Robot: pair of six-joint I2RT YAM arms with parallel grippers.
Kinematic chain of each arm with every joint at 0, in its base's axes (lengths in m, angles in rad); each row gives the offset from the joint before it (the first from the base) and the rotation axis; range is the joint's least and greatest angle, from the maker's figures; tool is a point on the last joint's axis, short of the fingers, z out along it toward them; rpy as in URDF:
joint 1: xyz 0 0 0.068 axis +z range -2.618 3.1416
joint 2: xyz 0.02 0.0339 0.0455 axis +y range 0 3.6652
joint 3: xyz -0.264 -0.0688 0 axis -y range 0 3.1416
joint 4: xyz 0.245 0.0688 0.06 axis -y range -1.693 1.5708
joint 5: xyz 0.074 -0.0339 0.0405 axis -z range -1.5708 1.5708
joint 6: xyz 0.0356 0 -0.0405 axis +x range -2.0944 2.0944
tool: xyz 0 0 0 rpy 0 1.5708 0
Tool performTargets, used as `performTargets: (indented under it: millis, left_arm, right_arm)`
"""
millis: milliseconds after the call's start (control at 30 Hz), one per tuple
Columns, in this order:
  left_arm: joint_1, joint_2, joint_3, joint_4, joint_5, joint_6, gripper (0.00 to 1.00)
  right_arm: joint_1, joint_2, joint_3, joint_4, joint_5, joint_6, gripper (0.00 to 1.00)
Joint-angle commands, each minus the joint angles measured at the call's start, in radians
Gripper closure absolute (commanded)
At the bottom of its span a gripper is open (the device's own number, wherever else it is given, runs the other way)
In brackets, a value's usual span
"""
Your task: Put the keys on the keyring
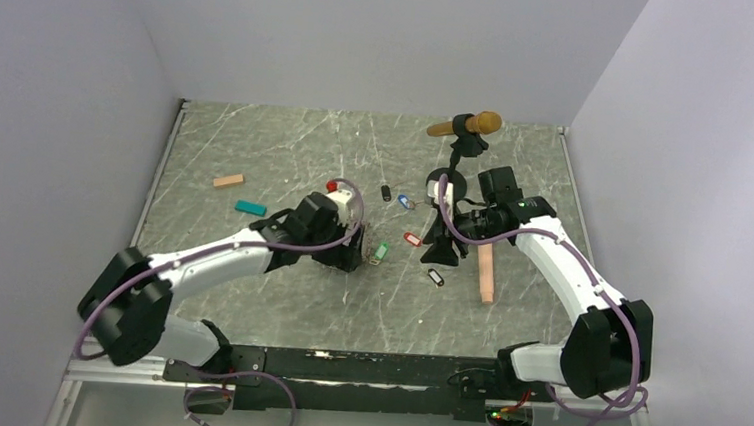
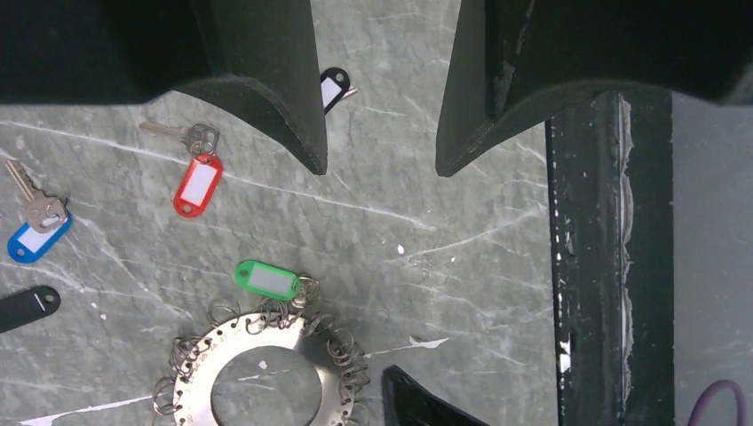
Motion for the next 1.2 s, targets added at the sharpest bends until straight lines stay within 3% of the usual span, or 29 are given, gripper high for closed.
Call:
performTargets:
  millis: [0,133,333,500,1167]
  left_arm:
    - [0.01,0.104,0.134,-0.05,0.049,-0.03,0.15]
    - [0.011,0.175,0.215,-0.088,0.035,-0.015,0.18]
    - [0.014,0.245,0.253,-0.132,0.077,-0.019,0.38]
    - [0.013,0.23,0.216,-0.153,0.012,-0.039,0.59]
    - [0.012,0.312,0.267,-0.272,-0.098,-0.049,0.64]
  right_arm:
    - [-0.004,-0.031,-0.013,0.052,0.008,0.023,0.47]
    - [-0.004,-0.031,-0.014,0.054,0.012,0.022,0.47]
    - [-0.003,-0.033,-0.024,0.064,0.022,0.022,0.47]
    - [-0.002,-0.028,-0.025,0.065,0.021,0.019,0.47]
    - [0.0,-0.021,-0.031,0.061,0.016,0.008,0.47]
